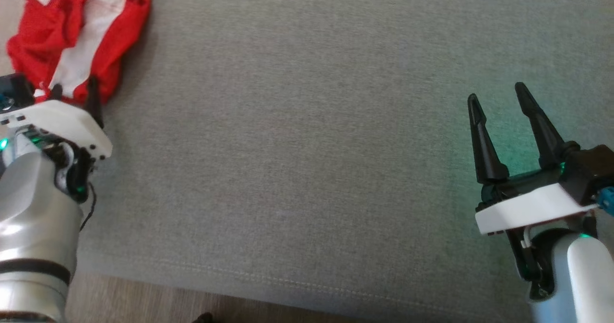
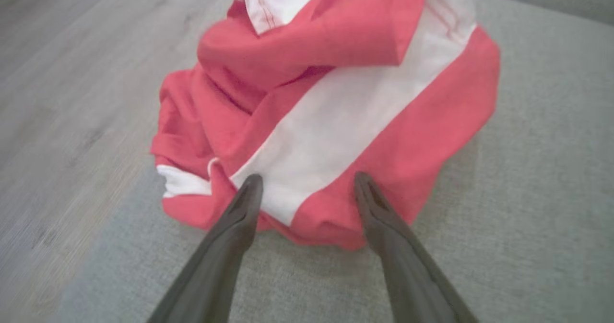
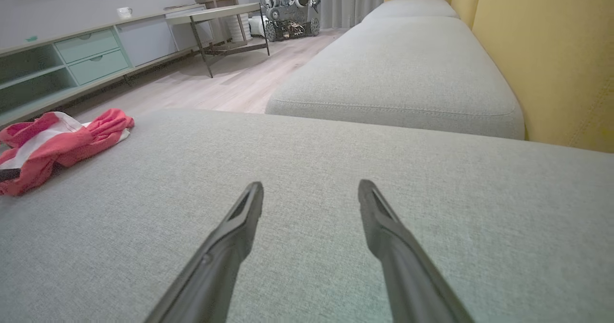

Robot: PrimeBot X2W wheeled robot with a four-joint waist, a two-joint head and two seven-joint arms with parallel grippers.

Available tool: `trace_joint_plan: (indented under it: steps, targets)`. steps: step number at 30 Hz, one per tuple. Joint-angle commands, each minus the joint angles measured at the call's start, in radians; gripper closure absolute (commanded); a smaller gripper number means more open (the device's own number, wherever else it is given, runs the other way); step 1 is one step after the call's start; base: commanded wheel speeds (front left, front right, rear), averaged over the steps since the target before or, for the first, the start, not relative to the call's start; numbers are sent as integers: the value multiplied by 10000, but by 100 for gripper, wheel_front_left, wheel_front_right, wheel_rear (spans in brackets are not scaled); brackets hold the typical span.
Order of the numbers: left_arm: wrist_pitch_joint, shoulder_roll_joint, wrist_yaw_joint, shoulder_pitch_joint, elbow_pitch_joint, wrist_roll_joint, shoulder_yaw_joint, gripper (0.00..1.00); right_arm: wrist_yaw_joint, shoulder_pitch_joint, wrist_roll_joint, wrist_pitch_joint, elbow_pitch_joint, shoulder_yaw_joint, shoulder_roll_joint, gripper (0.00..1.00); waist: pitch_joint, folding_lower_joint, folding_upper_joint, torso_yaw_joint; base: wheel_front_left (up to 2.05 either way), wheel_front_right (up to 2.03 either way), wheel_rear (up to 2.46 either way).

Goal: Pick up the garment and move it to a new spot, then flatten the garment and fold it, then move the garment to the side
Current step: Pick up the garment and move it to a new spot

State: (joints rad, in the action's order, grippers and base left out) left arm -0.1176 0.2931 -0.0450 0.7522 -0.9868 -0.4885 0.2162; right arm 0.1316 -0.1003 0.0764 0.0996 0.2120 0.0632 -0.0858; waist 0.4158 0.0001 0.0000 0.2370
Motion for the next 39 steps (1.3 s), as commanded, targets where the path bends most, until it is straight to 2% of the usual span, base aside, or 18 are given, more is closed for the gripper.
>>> trace_joint_plan:
  steps: [1, 2, 3, 4, 6, 9, 13, 18, 20, 21, 27, 33, 39]
  targets:
    - [25, 689, -115, 496, -351, -54, -248, 0, -9, -259, 40, -68, 300, 308, -15, 0, 103, -1, 0, -170, 0, 0, 0]
    - [102, 680, -205, 595, -654, -68, -205, 0, -9, -260, 60, -77, 274, 314, -3, 0, 104, -1, 0, -186, 0, 0, 0]
    - [196, 677, -307, 680, -921, -43, -117, 71, -9, -263, 72, -86, 249, 318, 7, 0, 102, -1, 0, -198, 0, 0, 0]
    - [237, 678, -385, 759, -1151, -40, -61, 100, -9, -265, 97, -94, 211, 317, 19, 0, 80, -1, 0, -210, 0, 0, 0]
    - [96, 710, -484, 904, -1461, 16, 48, 100, -9, -269, 151, -100, 142, 323, 41, 0, 19, -1, 0, -220, 0, 0, 0]
    - [-823, 789, -578, 1154, -1465, 0, 7, 100, -9, -276, 147, -174, 104, 207, 49, 0, -134, -1, 0, -175, 0, 0, 0]
    - [-1401, 994, -594, 1302, -822, 195, -61, 100, -9, -131, 157, -284, 80, -187, 101, 0, -501, -1, 0, -100, 0, 0, 0]
    - [-1436, 1226, -166, 496, 2227, 614, -1025, 100, -9, 26, 196, -469, -11, -415, 166, 0, -1111, -1, 0, -108, 0, 0, 0]
    - [-1438, 1172, -33, -184, 3532, 857, -1400, 100, -9, 107, 243, -544, -99, -423, 204, 0, -1431, -1, 0, -138, 0, 0, 0]
    - [-1438, 1172, -33, -184, 3532, 857, -1400, 100, -9, 107, 243, -544, -99, -423, 204, 0, -1431, -1, 0, -138, 0, 0, 0]
    - [-1439, 811, 265, -2360, 6550, 1408, -1894, 100, -9, 399, 469, -761, -443, -320, 299, 0, -2303, -1, 0, -264, 0, 0, 0]
    - [-1168, 487, 694, -4882, 9485, 1719, -1579, 100, -9, 816, 754, -981, -774, -93, 347, 0, -3018, -1, 0, -673, 0, 0, 0]
    - [-614, -19, 787, -5995, 11348, 1871, -640, 100, -9, 973, 1130, -1084, -837, 2, 353, 0, -3099, -1, 0, -1255, 0, 0, 0]
